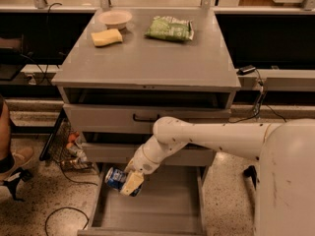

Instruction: Place pepsi can into bottom drawer

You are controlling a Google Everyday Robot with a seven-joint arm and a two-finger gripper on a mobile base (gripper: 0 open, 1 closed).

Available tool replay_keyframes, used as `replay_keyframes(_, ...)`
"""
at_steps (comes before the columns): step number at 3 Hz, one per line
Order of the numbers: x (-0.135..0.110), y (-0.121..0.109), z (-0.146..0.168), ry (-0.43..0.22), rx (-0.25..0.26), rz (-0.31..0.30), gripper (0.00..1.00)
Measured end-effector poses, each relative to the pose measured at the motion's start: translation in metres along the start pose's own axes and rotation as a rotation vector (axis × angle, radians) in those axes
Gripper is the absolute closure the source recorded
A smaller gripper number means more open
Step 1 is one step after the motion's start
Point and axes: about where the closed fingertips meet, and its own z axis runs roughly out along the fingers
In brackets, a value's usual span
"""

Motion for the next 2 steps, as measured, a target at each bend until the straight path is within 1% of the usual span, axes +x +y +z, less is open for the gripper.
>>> replay_keyframes(1,0.0,0.0,0.0,0.0,0.0,0.0,1.0)
replay_keyframes(2,0.015,-0.005,0.014,-0.012,0.021,0.045,1.0)
